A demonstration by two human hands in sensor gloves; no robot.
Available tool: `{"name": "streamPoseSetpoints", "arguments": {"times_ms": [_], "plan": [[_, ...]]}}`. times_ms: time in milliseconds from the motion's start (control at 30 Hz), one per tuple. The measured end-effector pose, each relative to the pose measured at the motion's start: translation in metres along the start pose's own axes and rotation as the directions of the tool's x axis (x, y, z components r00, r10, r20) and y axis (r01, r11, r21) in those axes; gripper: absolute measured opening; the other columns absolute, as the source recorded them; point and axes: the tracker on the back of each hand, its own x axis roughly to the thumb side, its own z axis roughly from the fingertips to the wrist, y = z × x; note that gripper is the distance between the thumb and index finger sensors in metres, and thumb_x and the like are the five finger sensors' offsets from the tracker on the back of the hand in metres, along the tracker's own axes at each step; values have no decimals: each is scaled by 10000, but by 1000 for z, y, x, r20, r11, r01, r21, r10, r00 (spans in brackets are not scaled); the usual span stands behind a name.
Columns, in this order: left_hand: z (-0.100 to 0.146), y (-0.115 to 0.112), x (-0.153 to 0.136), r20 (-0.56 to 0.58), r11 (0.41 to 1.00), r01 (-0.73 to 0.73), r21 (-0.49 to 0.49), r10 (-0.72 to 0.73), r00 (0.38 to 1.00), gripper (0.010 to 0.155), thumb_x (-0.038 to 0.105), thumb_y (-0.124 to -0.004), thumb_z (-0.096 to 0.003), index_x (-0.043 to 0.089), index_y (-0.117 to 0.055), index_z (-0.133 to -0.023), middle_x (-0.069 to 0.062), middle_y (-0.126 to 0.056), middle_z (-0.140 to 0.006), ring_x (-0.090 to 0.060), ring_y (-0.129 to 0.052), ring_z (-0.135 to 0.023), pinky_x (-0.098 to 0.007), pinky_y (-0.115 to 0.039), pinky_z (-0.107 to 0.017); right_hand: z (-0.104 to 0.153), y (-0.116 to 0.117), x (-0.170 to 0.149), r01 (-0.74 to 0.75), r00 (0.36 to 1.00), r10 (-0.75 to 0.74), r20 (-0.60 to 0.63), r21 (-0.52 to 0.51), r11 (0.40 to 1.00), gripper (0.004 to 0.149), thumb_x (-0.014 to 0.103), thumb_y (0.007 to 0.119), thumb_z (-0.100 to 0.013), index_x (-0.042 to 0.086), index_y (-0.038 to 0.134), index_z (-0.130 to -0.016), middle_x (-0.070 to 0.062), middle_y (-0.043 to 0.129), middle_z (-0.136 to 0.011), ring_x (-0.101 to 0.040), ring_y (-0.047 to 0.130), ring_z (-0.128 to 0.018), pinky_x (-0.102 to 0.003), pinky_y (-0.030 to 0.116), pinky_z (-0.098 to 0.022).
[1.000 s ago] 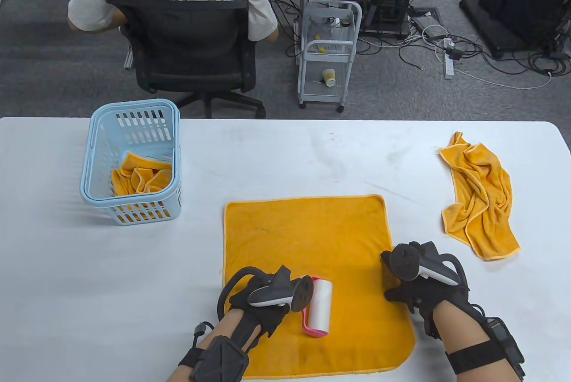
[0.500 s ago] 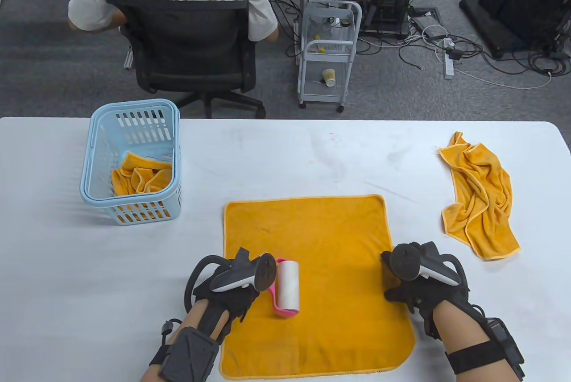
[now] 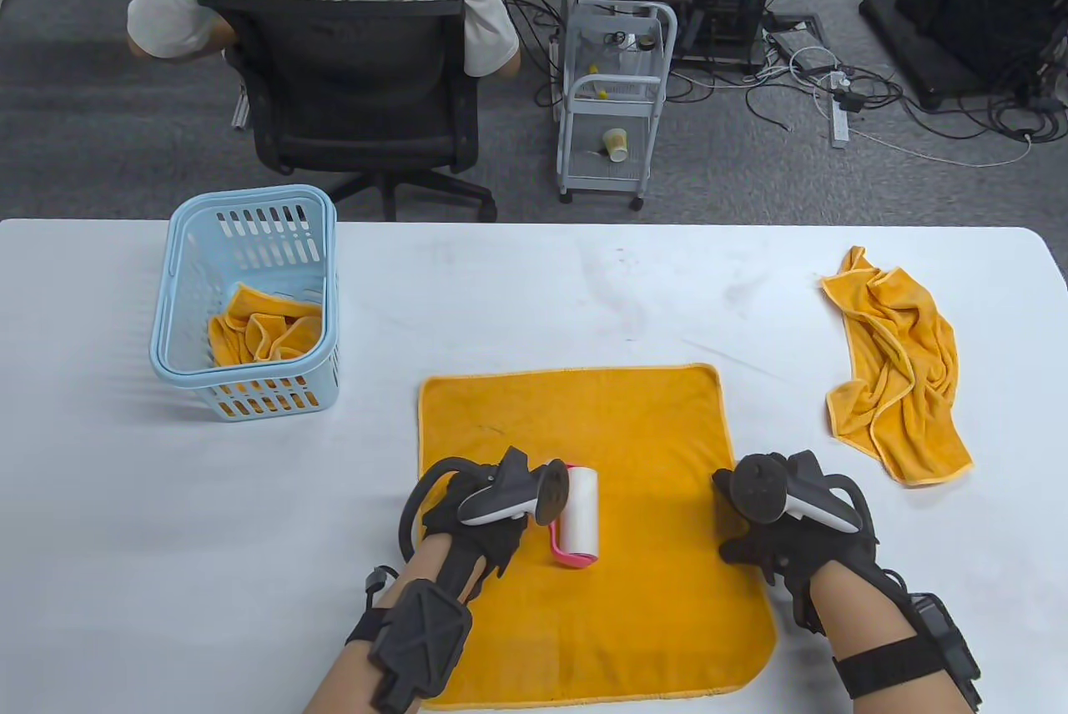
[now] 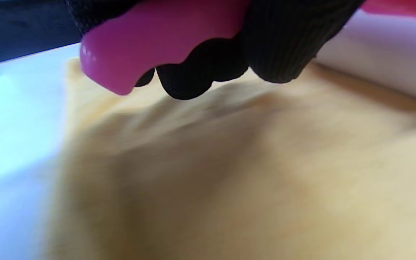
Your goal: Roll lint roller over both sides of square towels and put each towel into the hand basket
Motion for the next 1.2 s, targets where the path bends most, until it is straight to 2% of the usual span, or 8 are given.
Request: {"name": "streamPoseSetpoints", "arguments": {"times_ms": [133, 300, 433, 600, 800, 1000, 1100, 1200], "plan": [[12, -10, -36, -81, 999, 1, -44, -5, 997, 462, 380, -785, -509, 396, -576, -920, 76, -760, -943, -231, -900, -810, -563, -724, -704, 0, 0, 0, 0, 1000, 0, 0, 1, 1000, 897, 522, 907, -435, 213, 434, -1132, -219, 380, -1162, -530, 310, -1048, -738, 413, -684], [30, -26, -74, -103, 987, -160, -34, 156, 982, 489, 404, -791, -503, 397, -568, -939, 82, -762, -933, -209, -903, -787, -546, -737, -696, 0, 0, 0, -1, 1000, 1, 0, 2, 1000, 897, 520, 909, -435, 215, 435, -1132, -218, 380, -1163, -532, 313, -1048, -739, 412, -684], [49, -40, -113, -137, 903, -425, 63, 430, 892, 590, 493, -773, -473, 381, -498, -983, 74, -746, -925, -206, -896, -761, -544, -741, -681, 0, 0, 0, 2, 1000, -2, 1, 2, 1000, 896, 519, 909, -435, 215, 435, -1132, -220, 379, -1163, -532, 312, -1048, -738, 412, -684], [67, -52, -149, -230, 863, -488, 126, 504, 832, 573, 485, -676, -513, 363, -431, -1017, 44, -700, -964, -235, -857, -803, -553, -716, -692, 0, 0, 0, 1, 1000, -1, 1, 3, 1000, 897, 519, 909, -435, 214, 434, -1132, -220, 380, -1163, -531, 311, -1049, -738, 412, -685], [69, -73, -162, -325, 875, -470, 111, 480, 815, 569, 435, -663, -534, 308, -423, -1034, -51, -546, -1145, -384, -703, -1042, -599, -617, -738, 0, 0, 0, 2, 1000, -2, 2, 3, 1000, 897, 518, 910, -435, 215, 434, -1132, -220, 378, -1163, -531, 312, -1048, -738, 413, -684], [63, -94, -165, -414, 903, -424, 65, 411, 812, 586, 431, -693, -526, 270, -475, -1045, -107, -491, -1179, -458, -603, -1075, -622, -579, -737, 0, -1, 0, 1, 1000, -1, 1, 2, 1000, 897, 519, 908, -436, 214, 433, -1132, -220, 378, -1163, -531, 312, -1048, -738, 414, -684], [65, -92, -165, -420, 912, -407, 55, 391, 819, 638, 451, -702, -517, 256, -448, -1069, -120, -455, -1189, -467, -583, -1078, -625, -573, -737, 0, -1, 0, 2, 1000, -2, 1, 4, 1000, 896, 519, 909, -436, 214, 433, -1132, -221, 378, -1162, -531, 313, -1048, -739, 413, -683], [73, -75, -160, -380, 917, -392, 80, 392, 838, 723, 482, -728, -507, 240, -381, -1092, -144, -385, -1200, -493, -533, -1083, -638, -553, -737, 0, -1, 0, 7, 1000, -7, 10, -1, 1000, 897, 520, 908, -436, 214, 431, -1132, -221, 378, -1162, -528, 308, -1051, -738, 410, -687]]}}
